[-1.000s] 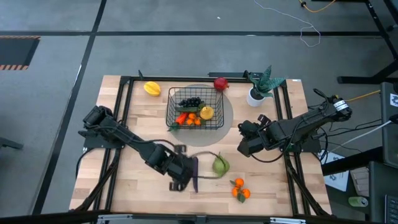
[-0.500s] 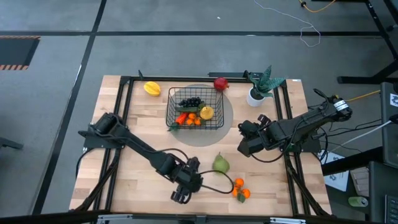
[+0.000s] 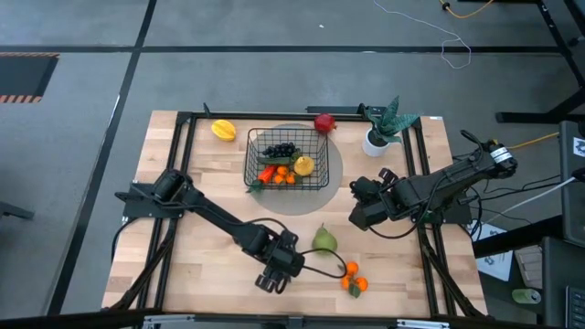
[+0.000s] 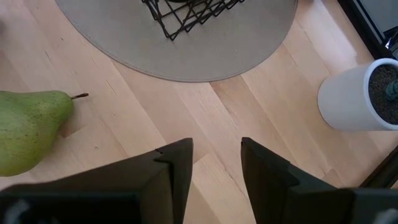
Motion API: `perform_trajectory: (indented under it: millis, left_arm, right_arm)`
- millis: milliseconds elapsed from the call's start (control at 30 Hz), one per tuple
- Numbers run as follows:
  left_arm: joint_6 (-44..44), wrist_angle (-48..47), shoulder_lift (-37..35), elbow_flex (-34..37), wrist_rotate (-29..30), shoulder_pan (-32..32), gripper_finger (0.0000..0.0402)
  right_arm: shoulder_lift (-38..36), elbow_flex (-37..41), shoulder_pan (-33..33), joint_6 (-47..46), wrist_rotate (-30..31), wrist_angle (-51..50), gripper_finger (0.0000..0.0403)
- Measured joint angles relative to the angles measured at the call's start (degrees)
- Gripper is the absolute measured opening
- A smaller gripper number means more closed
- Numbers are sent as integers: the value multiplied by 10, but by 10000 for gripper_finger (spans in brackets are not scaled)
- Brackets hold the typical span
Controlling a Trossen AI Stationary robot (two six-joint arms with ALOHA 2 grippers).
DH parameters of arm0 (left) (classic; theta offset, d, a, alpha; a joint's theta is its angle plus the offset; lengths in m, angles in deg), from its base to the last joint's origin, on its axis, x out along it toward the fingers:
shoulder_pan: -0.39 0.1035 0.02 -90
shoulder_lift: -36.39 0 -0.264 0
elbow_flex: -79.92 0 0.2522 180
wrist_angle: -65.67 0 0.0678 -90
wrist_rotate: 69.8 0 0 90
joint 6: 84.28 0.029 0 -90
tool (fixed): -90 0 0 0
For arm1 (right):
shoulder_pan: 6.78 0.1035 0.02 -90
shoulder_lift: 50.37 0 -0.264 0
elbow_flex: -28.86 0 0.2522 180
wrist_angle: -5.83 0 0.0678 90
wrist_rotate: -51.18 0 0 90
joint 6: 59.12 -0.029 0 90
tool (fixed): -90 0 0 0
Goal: Build produce basket
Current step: Put the violet eggplant into the wire basket
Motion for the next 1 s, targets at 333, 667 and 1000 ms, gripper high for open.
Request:
perform_trajectory:
  millis: [333,667,1000]
  left_arm:
    - [37,2,8,0,40,0,184]
    - [259,-36,7,0,95,1,184]
    - [358,-38,42,-1,94,8,184]
  right_arm:
    - [0,0,0,0,0,0,126]
    - [0,0,0,0,0,0,126]
    - [0,0,0,0,0,0,126]
